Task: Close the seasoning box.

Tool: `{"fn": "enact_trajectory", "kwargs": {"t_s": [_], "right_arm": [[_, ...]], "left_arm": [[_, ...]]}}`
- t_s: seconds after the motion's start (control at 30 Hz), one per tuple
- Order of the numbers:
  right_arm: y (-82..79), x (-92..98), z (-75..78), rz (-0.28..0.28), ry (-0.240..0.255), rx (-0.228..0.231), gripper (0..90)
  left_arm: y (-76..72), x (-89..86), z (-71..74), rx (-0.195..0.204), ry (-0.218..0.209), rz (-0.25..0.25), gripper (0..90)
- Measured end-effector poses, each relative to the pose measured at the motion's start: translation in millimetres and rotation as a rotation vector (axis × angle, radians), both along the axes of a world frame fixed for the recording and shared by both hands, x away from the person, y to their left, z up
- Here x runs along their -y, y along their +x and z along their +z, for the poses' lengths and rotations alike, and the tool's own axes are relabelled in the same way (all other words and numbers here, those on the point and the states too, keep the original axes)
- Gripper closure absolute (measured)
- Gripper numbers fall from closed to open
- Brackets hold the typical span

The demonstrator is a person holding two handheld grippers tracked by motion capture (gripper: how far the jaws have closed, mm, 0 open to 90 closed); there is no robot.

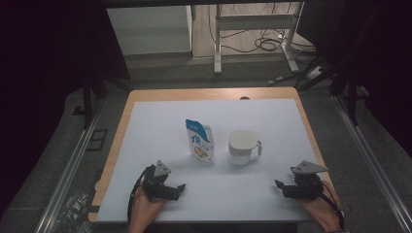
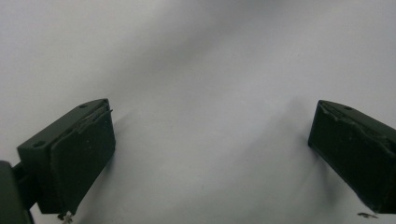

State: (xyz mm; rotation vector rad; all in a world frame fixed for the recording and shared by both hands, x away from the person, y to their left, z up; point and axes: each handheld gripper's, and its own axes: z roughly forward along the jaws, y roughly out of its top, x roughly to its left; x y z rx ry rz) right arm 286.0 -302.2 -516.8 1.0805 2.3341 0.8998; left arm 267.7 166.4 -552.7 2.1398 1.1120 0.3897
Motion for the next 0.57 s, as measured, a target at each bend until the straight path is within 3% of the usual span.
{"fn": "enact_trajectory", "kwargs": {"t_s": [0.1,0.27,0.57], "right_arm": [[1.4,-2.1,-5.1,0.01,-0.012,-0.015,21.9],[3.5,2.0,-10.8,0.031,0.052,-0.013,20.2],[3.5,0.9,-12.2,0.043,0.045,-0.014,17.3]], "left_arm": [[0.0,0.0,0.0,0.0,0.0,0.0,0.9],[0.0,0.0,0.0,0.0,0.0,0.0,0.9],[0.0,0.0,-0.1,-0.001,-0.001,0.0,0.9]]}}
